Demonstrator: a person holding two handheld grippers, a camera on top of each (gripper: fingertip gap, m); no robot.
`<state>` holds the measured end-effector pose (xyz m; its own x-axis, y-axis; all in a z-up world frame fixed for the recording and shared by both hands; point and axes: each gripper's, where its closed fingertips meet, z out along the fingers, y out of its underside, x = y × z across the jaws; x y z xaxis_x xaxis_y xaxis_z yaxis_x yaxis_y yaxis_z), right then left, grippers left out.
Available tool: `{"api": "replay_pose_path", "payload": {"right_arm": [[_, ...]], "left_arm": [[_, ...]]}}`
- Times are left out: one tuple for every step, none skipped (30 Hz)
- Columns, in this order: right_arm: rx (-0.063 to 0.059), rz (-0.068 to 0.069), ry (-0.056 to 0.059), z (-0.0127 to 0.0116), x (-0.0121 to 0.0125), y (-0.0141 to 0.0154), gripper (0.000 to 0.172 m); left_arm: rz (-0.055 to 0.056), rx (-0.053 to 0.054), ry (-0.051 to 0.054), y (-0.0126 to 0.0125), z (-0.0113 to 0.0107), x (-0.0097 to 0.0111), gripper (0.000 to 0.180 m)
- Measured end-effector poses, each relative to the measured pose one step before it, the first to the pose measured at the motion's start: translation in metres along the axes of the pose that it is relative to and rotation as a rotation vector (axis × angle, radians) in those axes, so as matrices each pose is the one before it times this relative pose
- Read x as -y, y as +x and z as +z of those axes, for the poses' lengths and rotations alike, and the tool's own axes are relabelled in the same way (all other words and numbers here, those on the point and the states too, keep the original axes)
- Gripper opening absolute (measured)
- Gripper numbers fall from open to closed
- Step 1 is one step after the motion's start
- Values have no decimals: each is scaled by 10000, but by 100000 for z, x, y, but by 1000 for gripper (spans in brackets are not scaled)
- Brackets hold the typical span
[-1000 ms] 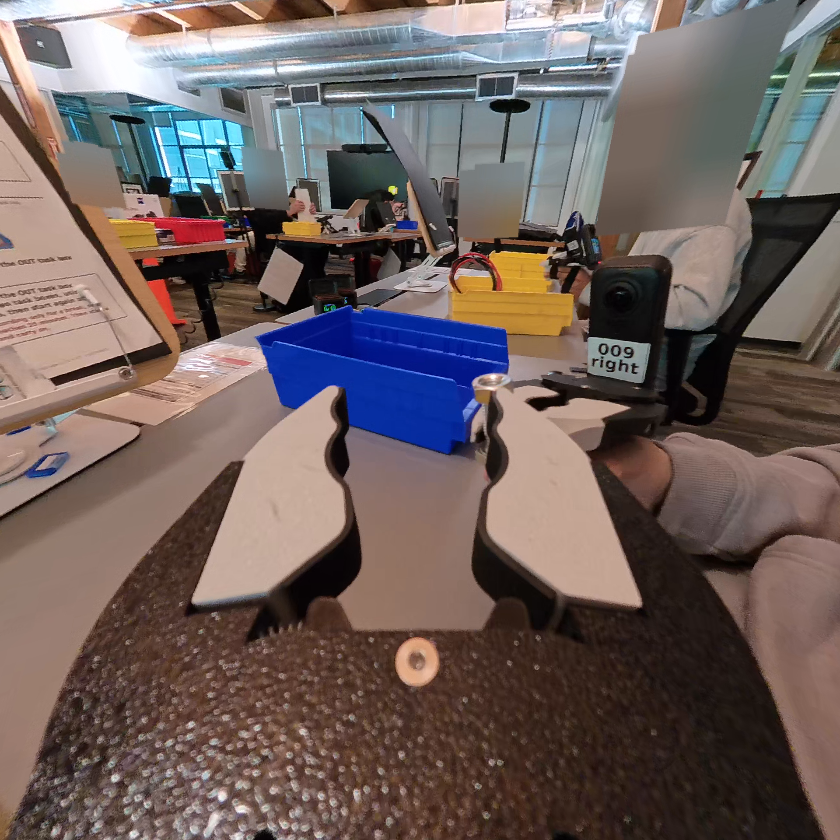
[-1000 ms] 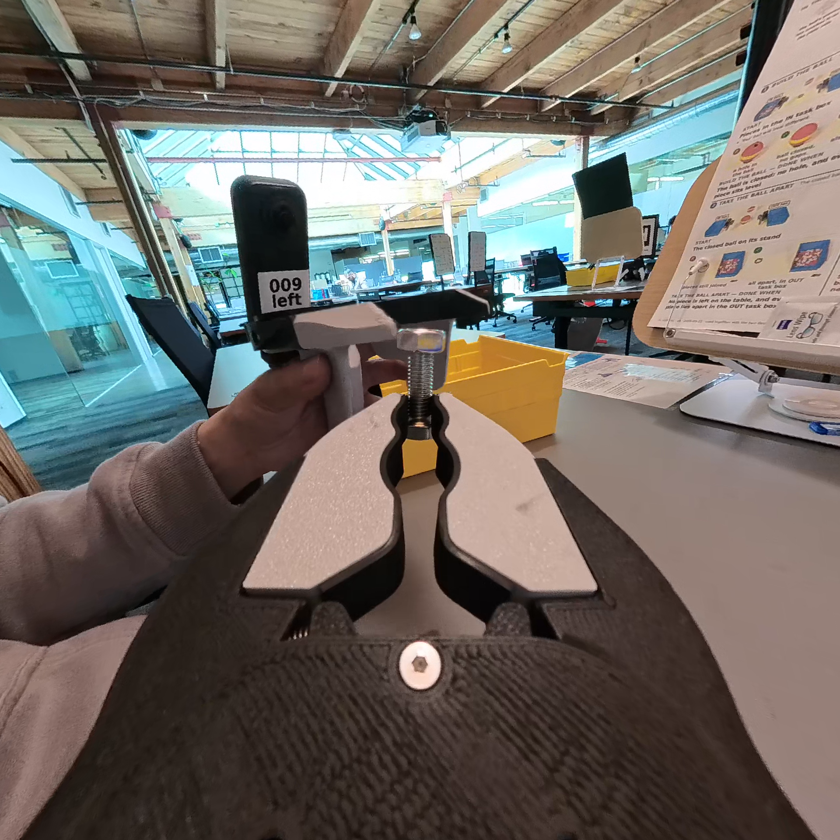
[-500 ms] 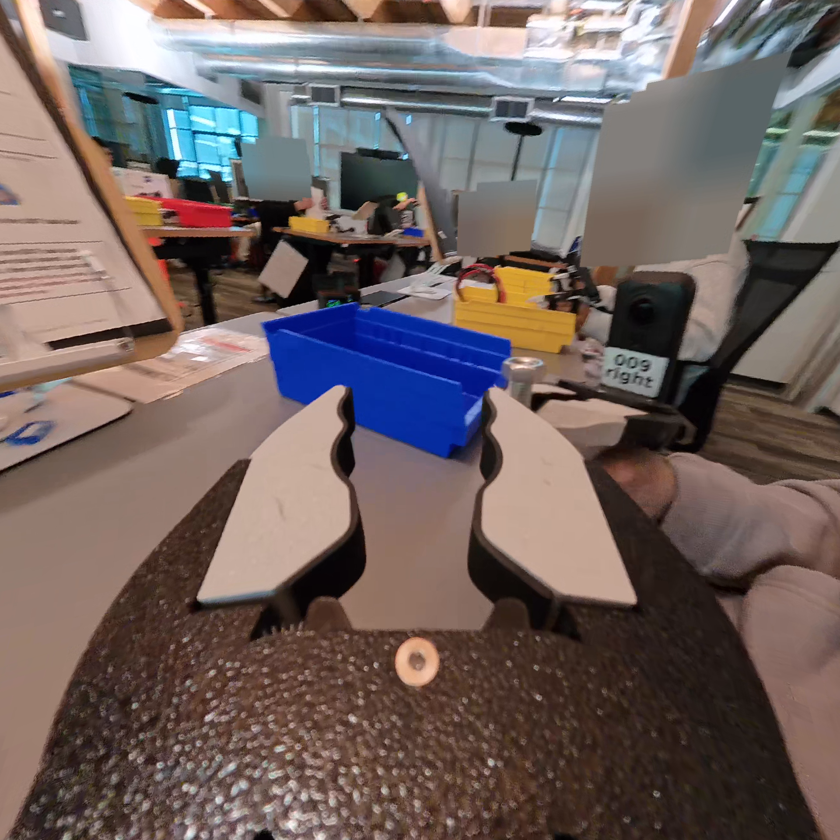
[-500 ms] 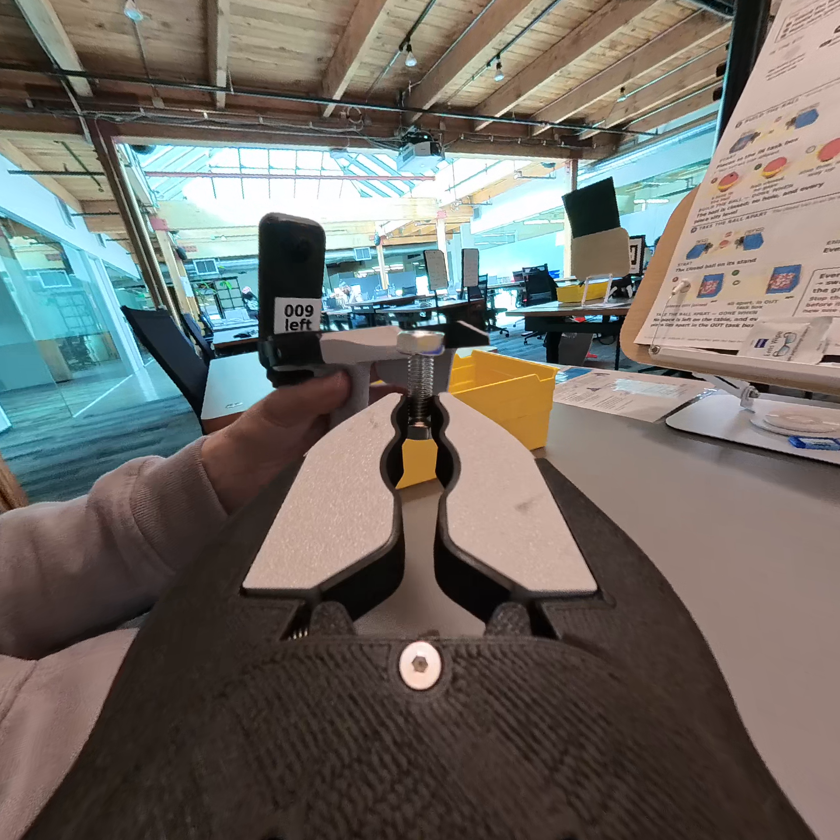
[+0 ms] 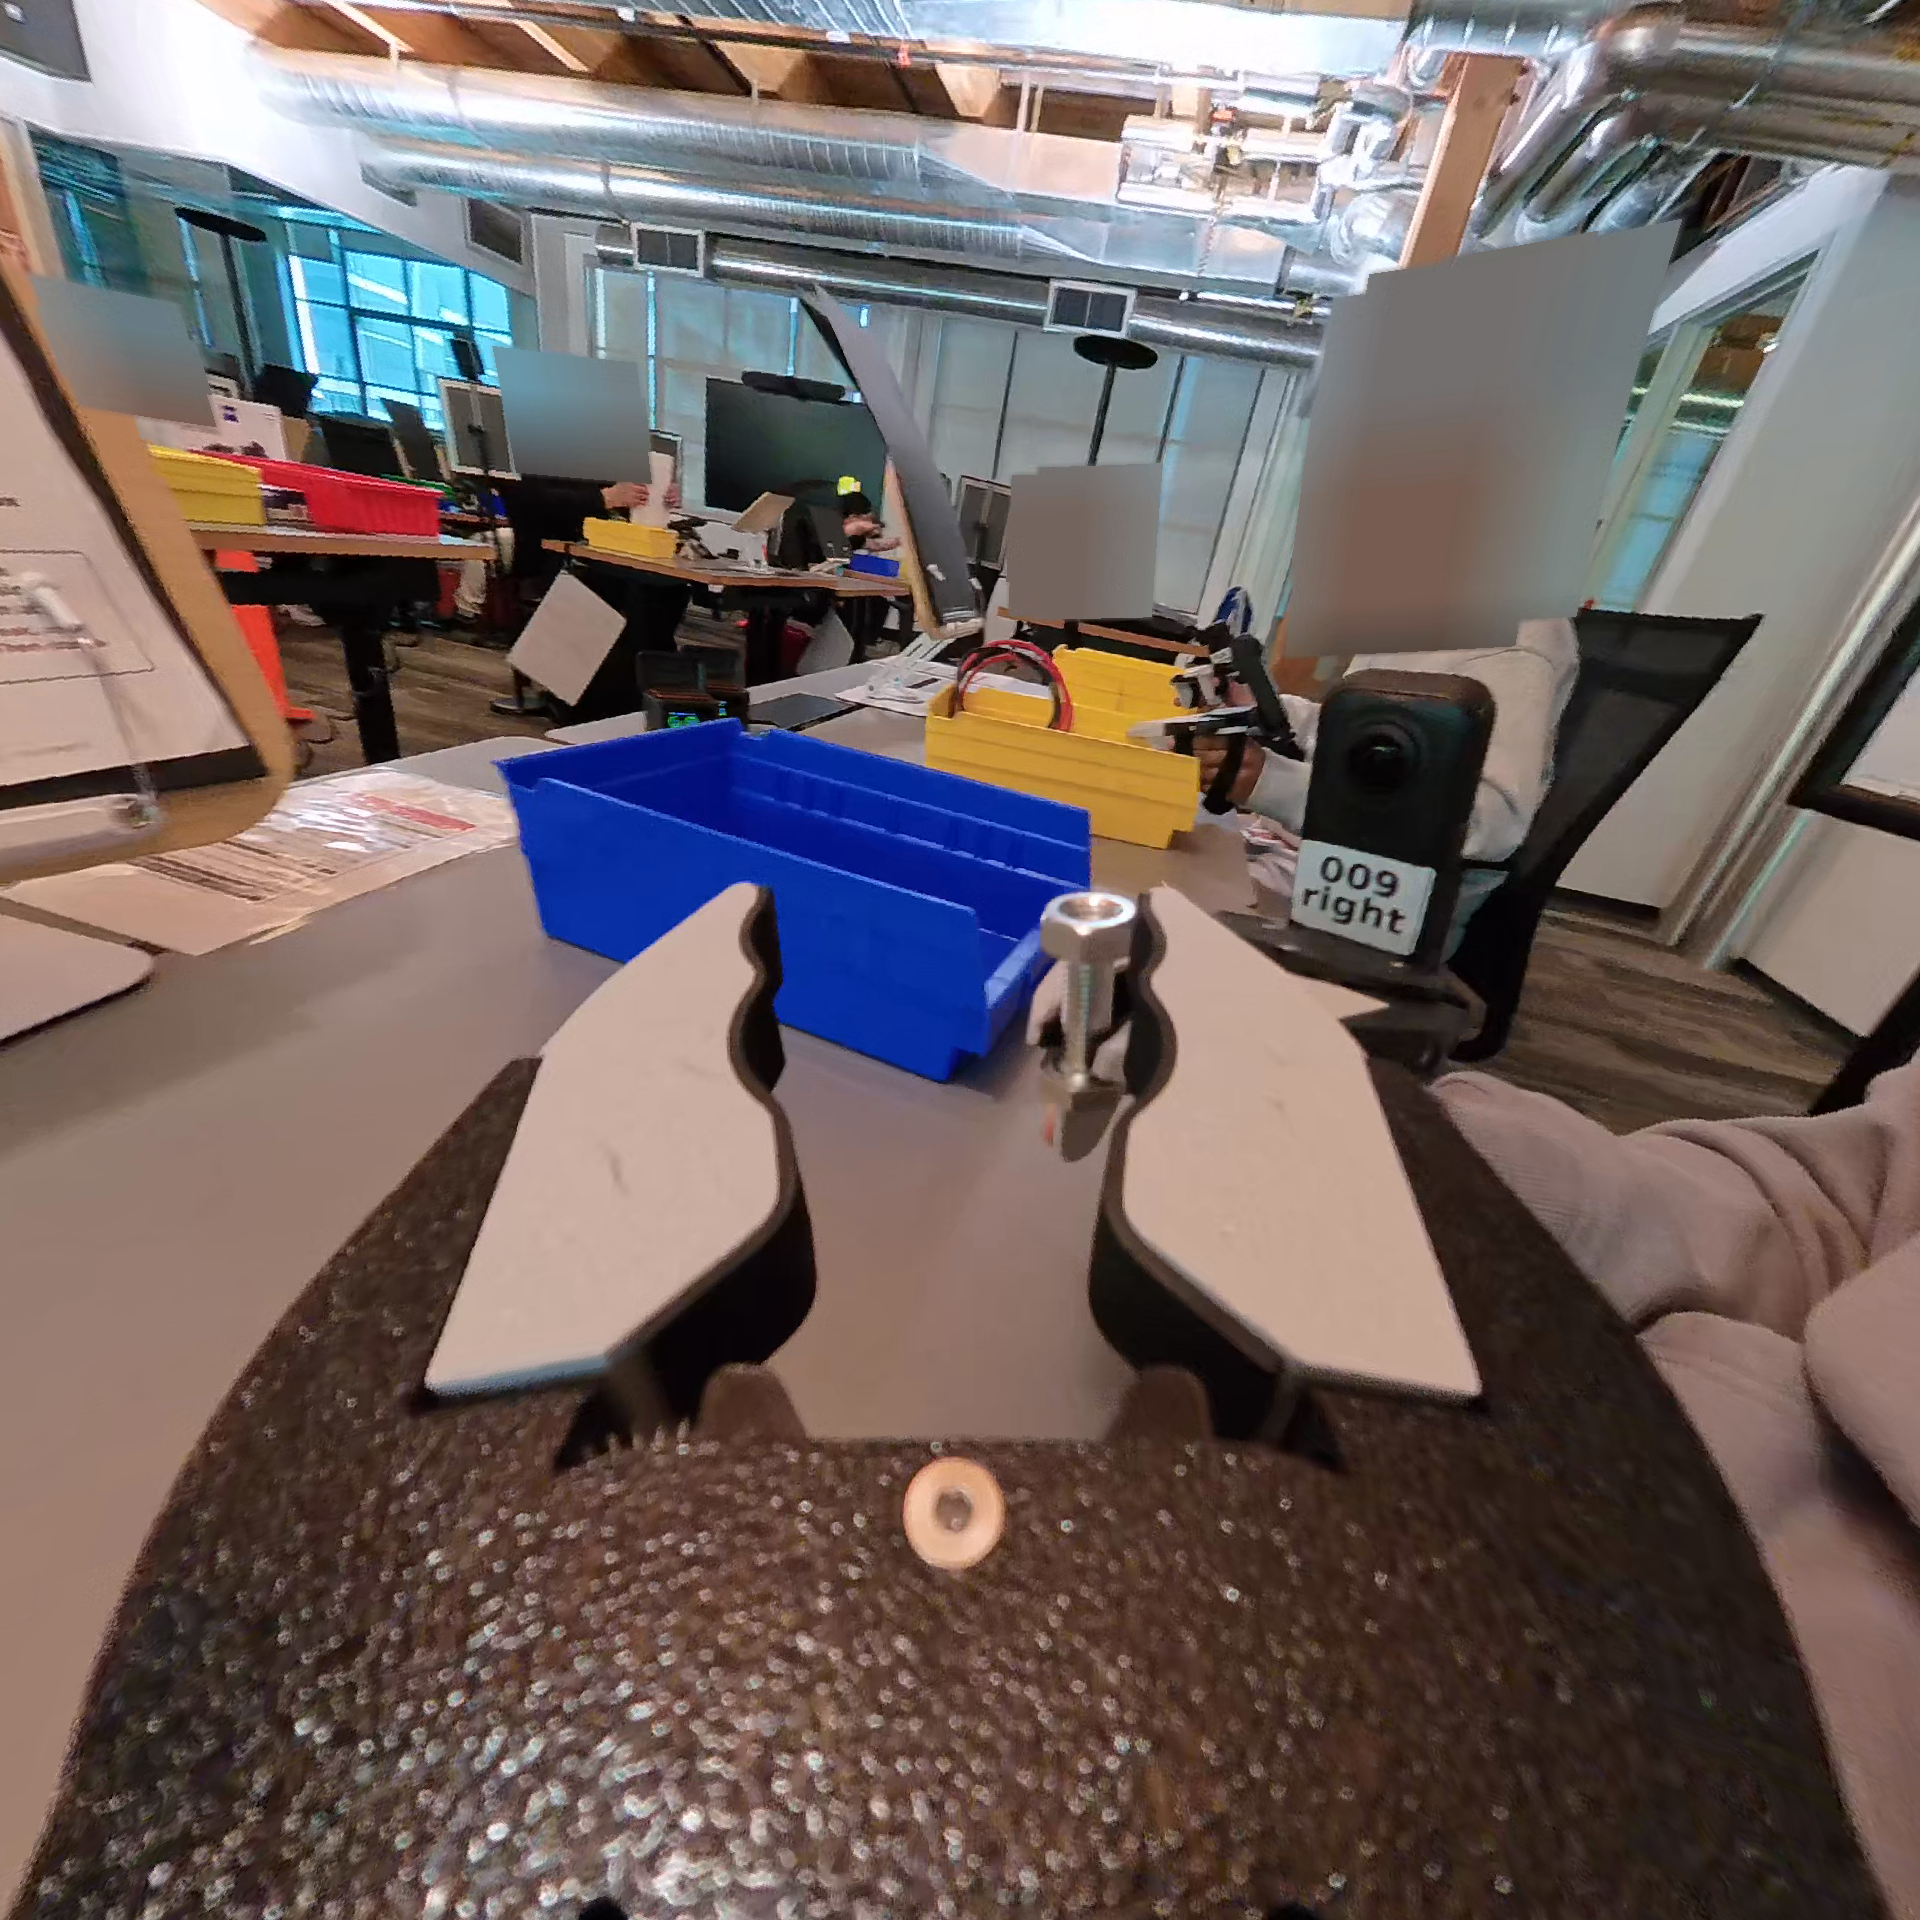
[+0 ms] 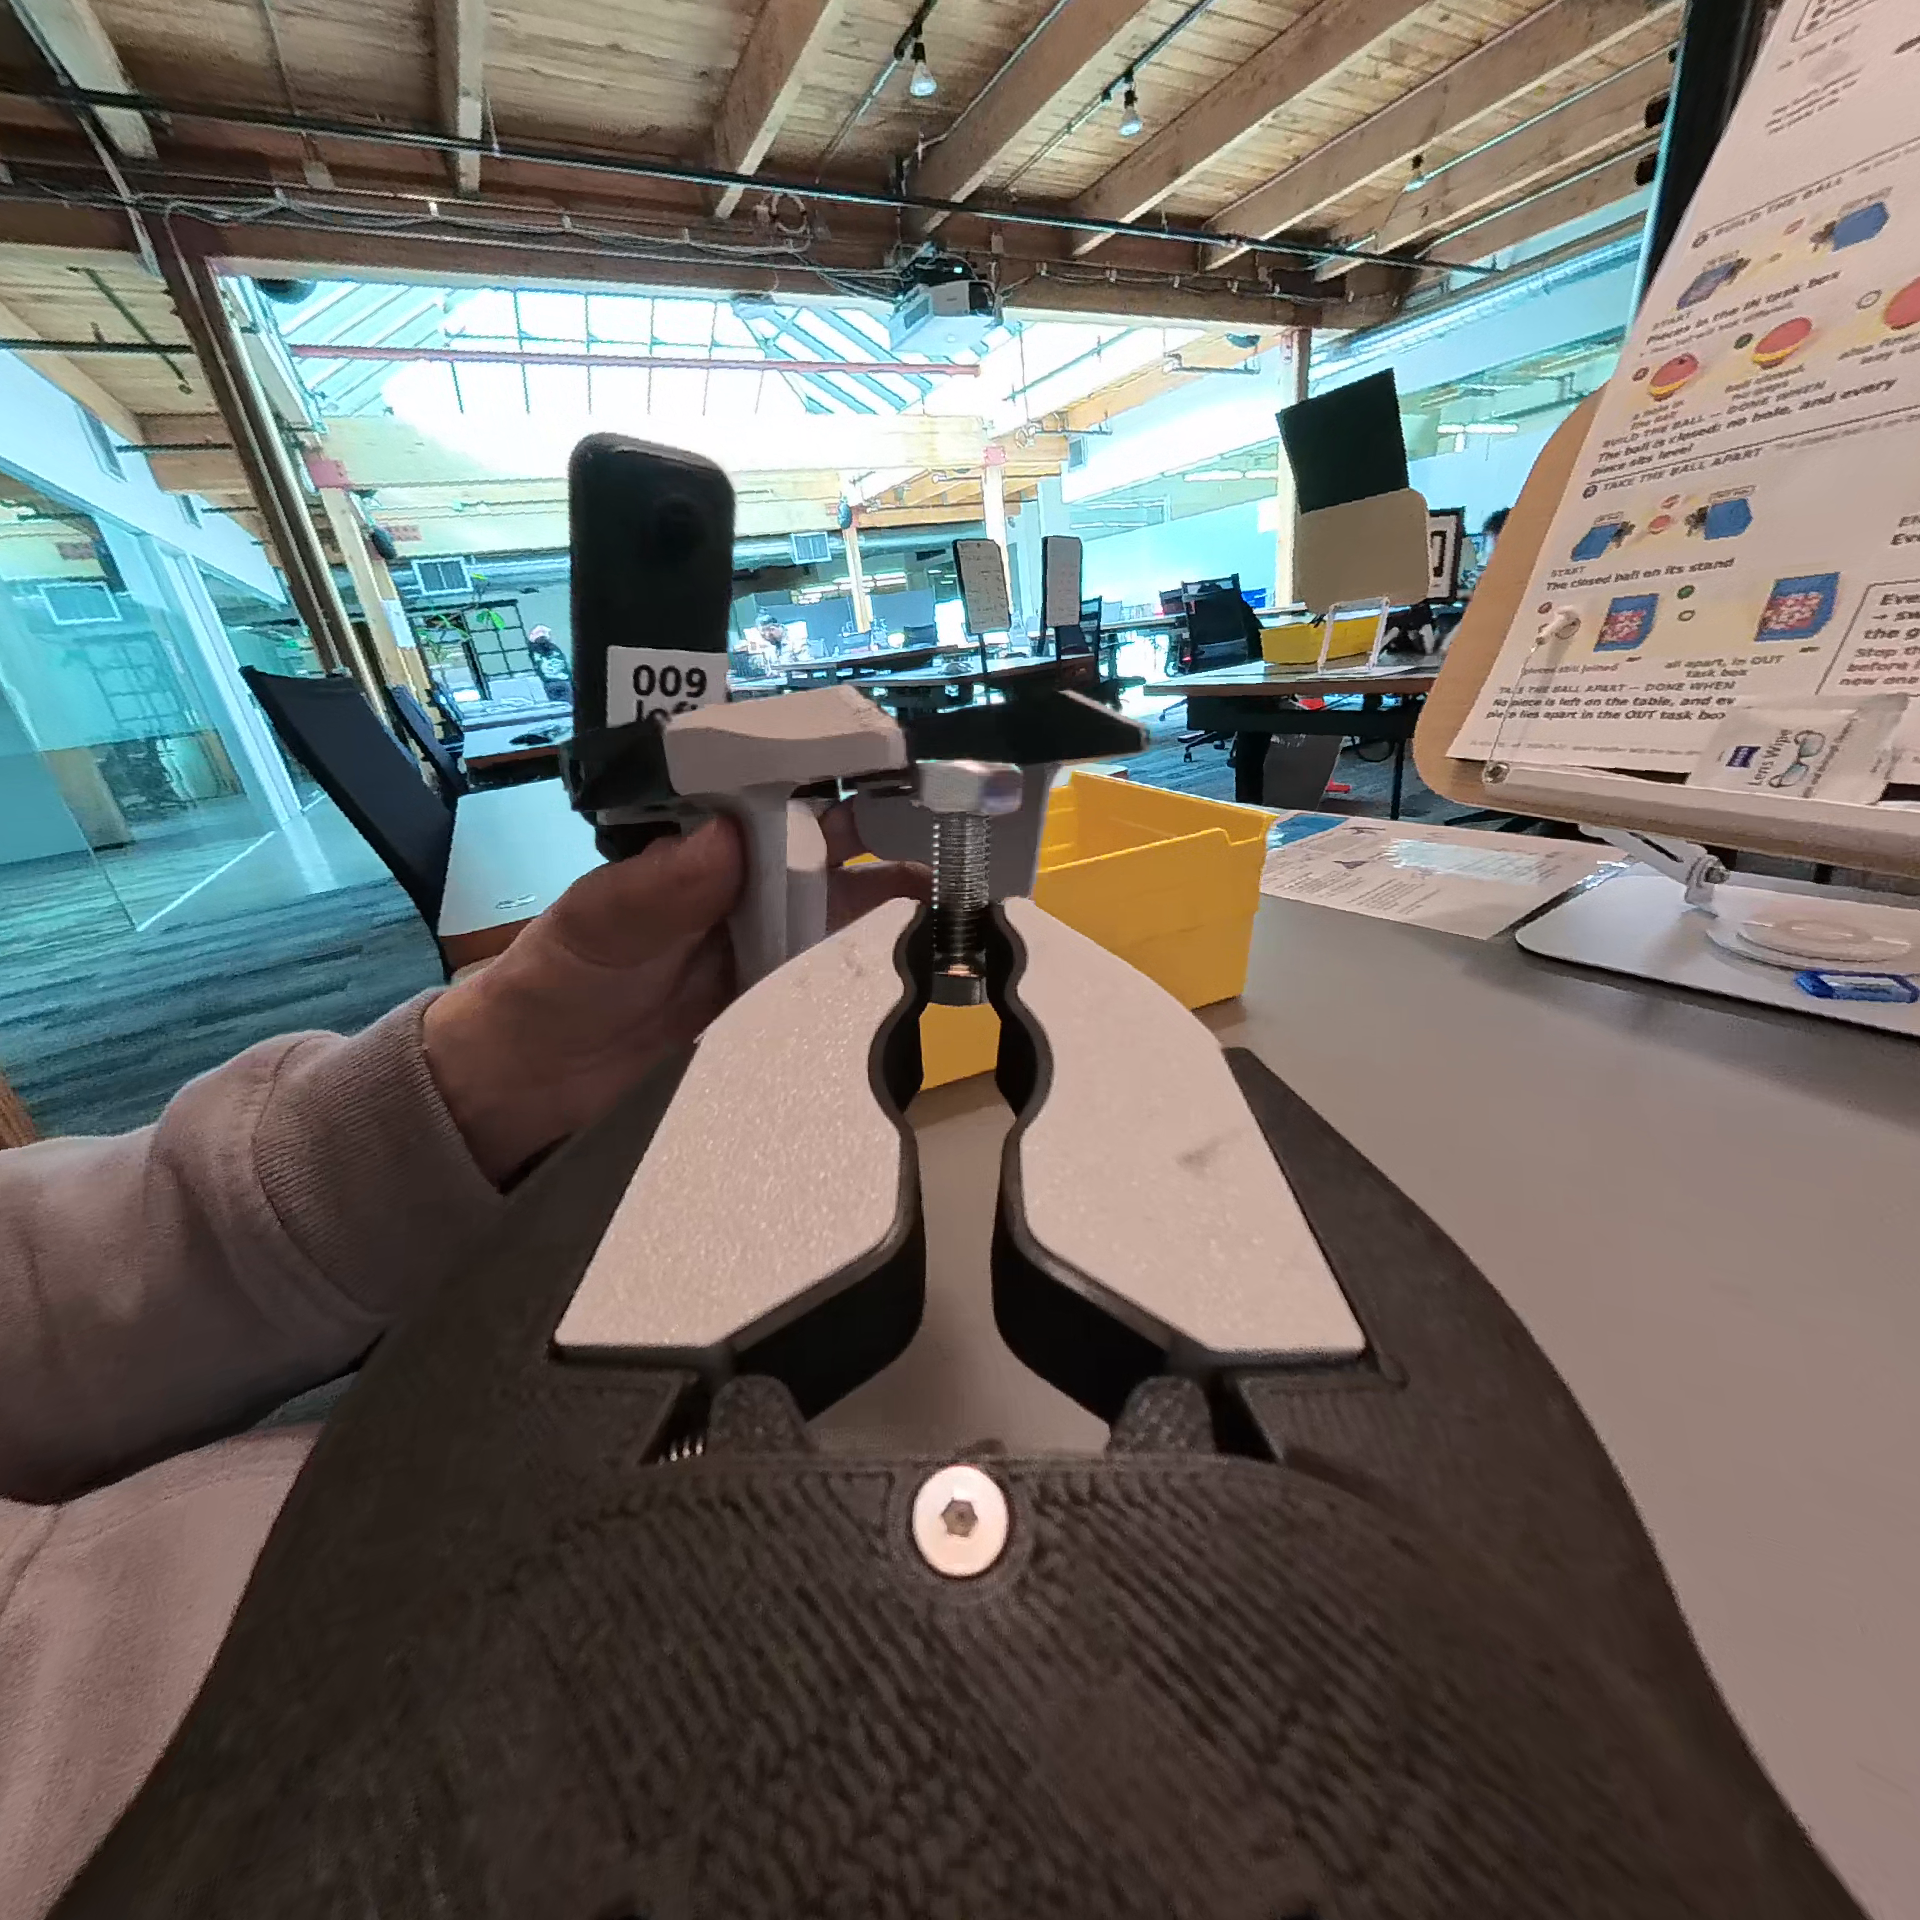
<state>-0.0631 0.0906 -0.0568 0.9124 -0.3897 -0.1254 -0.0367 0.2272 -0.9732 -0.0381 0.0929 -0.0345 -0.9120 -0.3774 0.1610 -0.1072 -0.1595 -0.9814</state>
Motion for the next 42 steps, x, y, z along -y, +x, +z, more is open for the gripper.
{"api": "replay_pose_path", "payload": {"right_arm": [[-8,86,105,-118,129,156,9],[89,122,149,-92,271,-29,9],[2,34,47,-33,155,19,9],[-84,-140,-75,9,-56,93,9],[-64,-162,-126,42,-184,31,9],[2,-50,-67,63,-152,-59,9],[52,47,9,70,-67,-140,9],[47,58,4,77,-63,-122,9],[42,-1,-37,69,-99,-138,9],[18,-39,-33,47,-71,-101,9],[23,-23,15,22,47,-107,9],[38,12,44,-13,123,-96,9],[-26,10,11,-41,117,34,9],[-78,-21,29,-92,119,173,9],[-80,38,50,-127,150,245,9],[-41,64,77,-147,160,229,9],[84,58,122,-131,240,23,9],[-57,5,40,-73,118,158,9],[-132,-116,-73,-29,-73,221,9],[-59,-118,-151,38,-243,116,9],[-15,-25,-76,54,-194,32,9],[33,59,25,55,-75,-66,9],[68,89,2,81,-92,-121,9],[48,15,-38,85,-140,-122,9],[17,-46,-50,71,-134,-113,9],[39,-40,-36,61,-79,-137,9],[76,-11,-33,55,-59,-181,9],[56,-9,-6,39,4,-153,9],[12,1,29,-1,78,-63,9],[-114,32,-19,-44,29,181,9],[-69,21,-9,-57,23,195,9],[-120,70,29,-117,52,345,9],[34,78,152,-154,218,134,9],[84,120,95,-90,189,20,9],[-108,-8,-74,-8,-34,210,9],[-148,-182,-164,29,-217,209,9],[-45,-159,-106,43,-199,28,9],[35,11,-9,69,-101,-87,9],[79,101,17,85,-71,-163,9],[76,54,-23,102,-108,-180,9],[35,-26,-37,79,-125,-150,9],[12,-48,-36,67,-73,-134,9]], "left_arm": [[171,386,-137,-790,-340,-182,60],[152,507,-247,-968,-342,-331,55],[31,338,-144,-680,-246,-188,56],[-101,-39,98,-30,-148,207,57],[-177,-275,258,462,-52,476,57],[-154,-350,261,698,68,494,59],[-83,-334,140,761,194,279,61],[-24,-231,-35,633,306,-12,62],[19,-116,-158,450,362,-251,64],[55,-51,-180,298,341,-346,66],[58,27,-128,105,282,-294,67],[22,106,-46,-108,144,-204,66],[-30,49,69,-154,2,-21,67],[-97,-8,121,-184,-152,110,66],[-123,84,50,-408,-244,58,67],[-41,304,-60,-778,-365,-50,65],[134,557,-184,-1152,-429,-244,55],[209,567,-239,-1112,-357,-329,54],[126,260,-147,-517,-207,-160,57],[0,-128,63,200,-83,210,58],[-90,-305,221,596,0,465,60],[-59,-332,230,754,115,441,61],[20,-327,124,800,219,249,64],[61,-271,-35,722,287,-31,65],[52,-148,-147,505,327,-213,67],[24,-62,-143,327,313,-236,69],[2,-34,-82,193,248,-199,70],[-24,37,-46,-36,140,-190,70],[-60,120,-4,-317,2,-158,69],[-90,42,61,-321,-130,-34,71],[-119,-5,38,-318,-205,-24,73],[-126,285,-72,-730,-296,-113,73],[-34,673,-192,-1288,-412,-255,61],[93,700,-172,-1312,-394,-220,54],[111,336,18,-670,-286,70,57],[29,-60,176,82,-202,360,58],[-55,-284,256,568,-74,552,59],[-46,-379,220,822,47,484,60],[12,-351,104,861,176,258,61],[61,-273,-14,785,281,19,63],[84,-235,-98,707,350,-156,65],[69,-206,-144,614,361,-252,67]]}}
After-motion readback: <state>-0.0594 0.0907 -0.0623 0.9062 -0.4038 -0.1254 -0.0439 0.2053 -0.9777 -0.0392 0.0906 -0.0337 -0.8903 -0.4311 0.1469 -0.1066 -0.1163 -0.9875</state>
